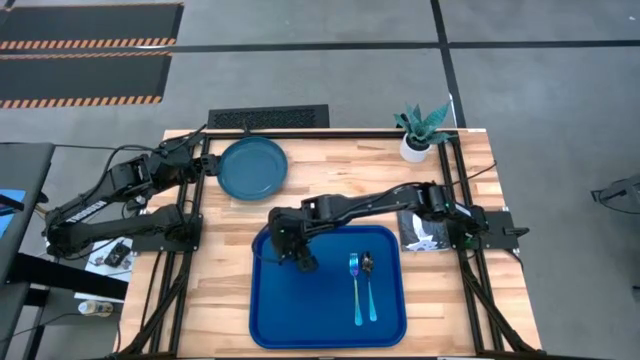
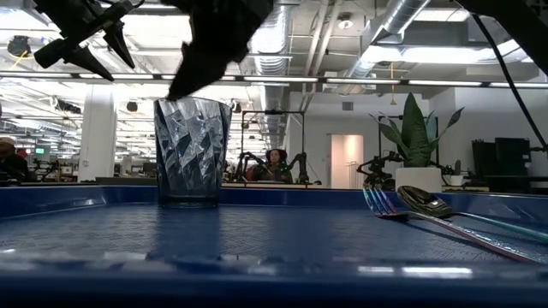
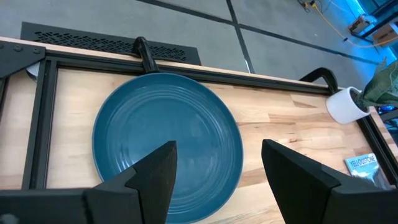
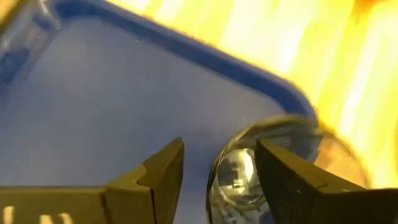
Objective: Pick and place plate/cup/fork/spoon on tray
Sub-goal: Put the blue plate on the blue tray
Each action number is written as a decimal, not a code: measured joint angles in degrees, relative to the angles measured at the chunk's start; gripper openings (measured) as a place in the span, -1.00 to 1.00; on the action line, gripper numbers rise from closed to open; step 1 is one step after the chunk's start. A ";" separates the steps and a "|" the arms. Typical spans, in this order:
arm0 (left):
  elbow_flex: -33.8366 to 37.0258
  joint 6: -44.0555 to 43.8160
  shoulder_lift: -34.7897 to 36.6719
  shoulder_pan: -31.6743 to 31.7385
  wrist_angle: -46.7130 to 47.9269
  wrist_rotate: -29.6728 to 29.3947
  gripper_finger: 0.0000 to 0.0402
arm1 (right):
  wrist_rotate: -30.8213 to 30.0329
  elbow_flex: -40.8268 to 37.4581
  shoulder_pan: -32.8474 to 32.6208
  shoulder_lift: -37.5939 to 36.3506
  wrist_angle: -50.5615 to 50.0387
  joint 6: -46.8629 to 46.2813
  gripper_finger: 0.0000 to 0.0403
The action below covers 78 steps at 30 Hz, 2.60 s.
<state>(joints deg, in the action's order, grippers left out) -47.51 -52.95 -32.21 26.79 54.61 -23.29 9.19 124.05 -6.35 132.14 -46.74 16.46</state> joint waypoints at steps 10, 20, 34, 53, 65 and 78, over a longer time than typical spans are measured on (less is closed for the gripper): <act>0.00 0.91 0.00 -0.02 0.02 -0.32 0.11 | 0.31 10.70 3.15 -1.16 -4.04 -3.45 0.24; 0.02 1.72 -0.02 -0.02 0.04 -1.37 0.11 | -4.23 9.93 10.80 -10.78 -7.53 -6.29 0.24; 0.02 0.74 -0.02 0.02 1.29 -1.27 0.11 | -6.25 9.92 26.67 -0.82 -6.00 -29.52 0.24; 0.02 -3.32 -0.02 0.09 4.04 -1.22 0.11 | -4.24 11.13 26.95 13.15 6.90 -56.03 0.24; 0.02 -3.87 -0.04 0.09 4.02 -1.26 0.11 | 1.51 10.98 25.09 12.44 2.38 -71.58 0.24; 0.02 -3.87 -0.04 0.09 3.56 -2.19 0.11 | -6.05 9.80 25.73 12.47 3.76 -89.92 0.24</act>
<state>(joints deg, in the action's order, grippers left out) -47.48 -56.82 -32.25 26.87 58.17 -25.47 3.14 133.84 19.38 144.62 -42.98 -73.45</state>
